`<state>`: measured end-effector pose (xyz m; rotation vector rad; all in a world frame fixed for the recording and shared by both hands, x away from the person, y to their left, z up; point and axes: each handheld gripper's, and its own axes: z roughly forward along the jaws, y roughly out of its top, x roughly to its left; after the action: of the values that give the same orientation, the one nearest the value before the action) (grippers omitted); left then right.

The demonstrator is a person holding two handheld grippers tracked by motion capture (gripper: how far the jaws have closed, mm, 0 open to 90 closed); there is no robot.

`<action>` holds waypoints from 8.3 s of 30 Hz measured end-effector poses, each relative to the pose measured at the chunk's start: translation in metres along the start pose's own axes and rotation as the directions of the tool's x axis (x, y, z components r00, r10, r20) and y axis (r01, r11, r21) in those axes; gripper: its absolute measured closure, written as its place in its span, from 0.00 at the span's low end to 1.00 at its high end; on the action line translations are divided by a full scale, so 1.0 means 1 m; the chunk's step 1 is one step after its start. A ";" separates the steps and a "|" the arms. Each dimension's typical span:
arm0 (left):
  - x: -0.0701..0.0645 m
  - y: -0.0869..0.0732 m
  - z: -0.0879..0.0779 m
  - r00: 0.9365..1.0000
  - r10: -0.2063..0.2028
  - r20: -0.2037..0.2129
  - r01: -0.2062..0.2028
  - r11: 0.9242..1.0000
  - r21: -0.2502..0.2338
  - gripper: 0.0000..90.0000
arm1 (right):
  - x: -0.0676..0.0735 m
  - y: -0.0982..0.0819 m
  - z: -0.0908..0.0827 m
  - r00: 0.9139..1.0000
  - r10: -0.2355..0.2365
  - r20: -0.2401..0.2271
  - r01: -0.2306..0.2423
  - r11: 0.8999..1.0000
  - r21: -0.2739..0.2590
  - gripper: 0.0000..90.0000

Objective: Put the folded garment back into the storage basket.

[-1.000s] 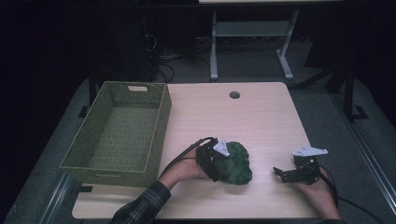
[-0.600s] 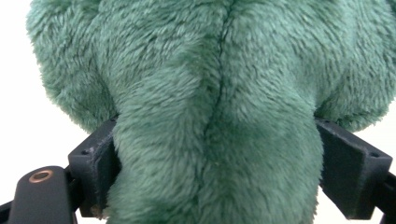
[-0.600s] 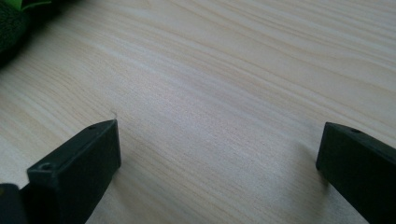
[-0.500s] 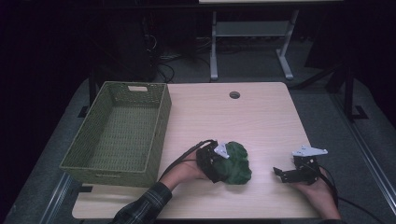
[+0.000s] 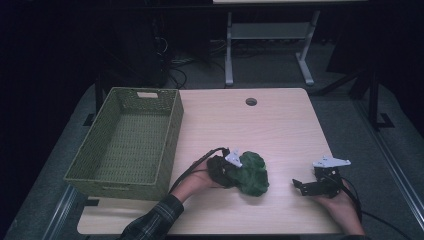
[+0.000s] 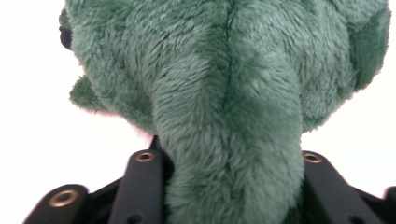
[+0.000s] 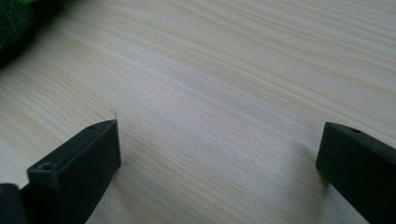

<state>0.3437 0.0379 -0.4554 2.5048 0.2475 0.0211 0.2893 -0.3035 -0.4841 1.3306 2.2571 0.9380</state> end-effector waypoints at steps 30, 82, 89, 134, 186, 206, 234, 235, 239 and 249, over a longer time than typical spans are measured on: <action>0.005 0.009 -0.060 0.992 -0.115 -0.041 0.112 0.990 -0.080 0.77 | 0.000 0.000 0.000 1.000 -0.001 -0.004 0.001 1.000 0.004 0.00; 0.038 -0.100 -0.277 0.802 -0.409 -0.435 0.323 0.910 -0.261 0.76 | 0.000 0.000 0.000 1.000 0.008 0.004 -0.008 1.000 0.003 0.00; 0.050 -0.138 -0.275 0.750 -0.489 -0.445 0.401 0.872 -0.281 0.75 | 0.000 0.000 0.000 1.000 0.003 0.006 -0.003 1.000 0.000 0.00; 0.086 -0.193 -0.219 0.704 -0.564 -0.432 0.563 0.814 -0.144 0.20 | 0.000 0.000 0.000 1.000 0.009 0.011 -0.009 1.000 -0.002 0.00; 0.027 -0.033 -0.168 0.877 -0.401 -0.265 0.299 0.887 -0.352 0.16 | 0.000 0.000 0.000 1.000 0.014 0.015 -0.014 1.000 -0.002 0.00; 0.005 -0.004 -0.091 0.904 -0.341 -0.257 0.260 0.917 -0.302 0.16 | 0.000 0.000 0.000 1.000 0.015 0.014 -0.015 1.000 -0.002 0.00; 0.010 -0.042 -0.014 0.899 -0.332 -0.287 0.282 0.938 -0.202 0.14 | 0.000 0.000 0.000 1.000 0.014 0.014 -0.014 1.000 -0.002 0.00; 0.011 -0.043 -0.013 0.899 -0.330 -0.288 0.282 0.939 -0.196 0.14 | 0.000 0.000 0.000 1.000 0.013 0.014 -0.013 1.000 -0.002 0.00; 0.010 -0.047 -0.008 0.897 -0.333 -0.290 0.281 0.937 -0.208 0.14 | 0.000 0.000 0.000 1.000 0.014 0.014 -0.014 1.000 -0.002 0.00; 0.009 -0.049 -0.006 0.897 -0.334 -0.288 0.273 0.934 -0.230 0.14 | 0.000 0.000 0.000 1.000 0.013 0.014 -0.013 1.000 -0.002 0.00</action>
<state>0.3435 0.0819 -0.4790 2.2413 0.7399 0.3160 0.2896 -0.3034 -0.4841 1.3478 2.2394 0.9327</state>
